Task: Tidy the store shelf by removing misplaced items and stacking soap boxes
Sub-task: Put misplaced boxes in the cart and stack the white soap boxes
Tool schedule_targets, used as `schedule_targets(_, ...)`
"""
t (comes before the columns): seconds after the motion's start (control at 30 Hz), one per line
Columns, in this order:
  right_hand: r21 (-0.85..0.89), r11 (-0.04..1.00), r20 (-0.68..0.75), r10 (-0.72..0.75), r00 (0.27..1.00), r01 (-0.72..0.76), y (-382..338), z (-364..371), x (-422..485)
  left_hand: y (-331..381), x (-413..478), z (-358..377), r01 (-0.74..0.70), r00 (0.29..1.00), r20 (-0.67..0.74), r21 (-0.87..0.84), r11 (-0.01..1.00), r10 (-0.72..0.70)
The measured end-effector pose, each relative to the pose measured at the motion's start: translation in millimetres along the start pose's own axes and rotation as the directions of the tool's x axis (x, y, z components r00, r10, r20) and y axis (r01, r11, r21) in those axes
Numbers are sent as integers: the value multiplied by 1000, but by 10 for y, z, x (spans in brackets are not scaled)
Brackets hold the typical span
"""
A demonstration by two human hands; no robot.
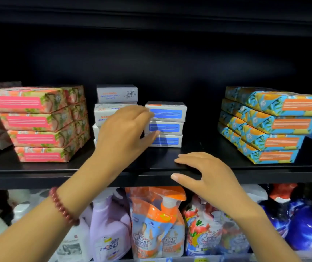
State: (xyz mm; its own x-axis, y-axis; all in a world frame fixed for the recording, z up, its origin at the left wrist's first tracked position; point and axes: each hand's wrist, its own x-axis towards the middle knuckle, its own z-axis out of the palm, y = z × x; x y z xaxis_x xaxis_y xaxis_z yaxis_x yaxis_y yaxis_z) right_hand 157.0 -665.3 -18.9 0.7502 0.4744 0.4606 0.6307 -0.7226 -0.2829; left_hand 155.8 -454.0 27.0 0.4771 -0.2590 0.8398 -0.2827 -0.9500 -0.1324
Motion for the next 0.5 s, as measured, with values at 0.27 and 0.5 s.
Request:
schedule_targets(0.27, 36, 981, -199, -179, 963, 190, -537, -87, 652, -356, -998, -165, 180, 978, 119, -89, 980, -169)
schedule_targets(0.5, -318, 889, -45, -361, 932, 329, -931, 14, 1274, -373, -1095, -140, 132, 987, 92, -40, 990, -128)
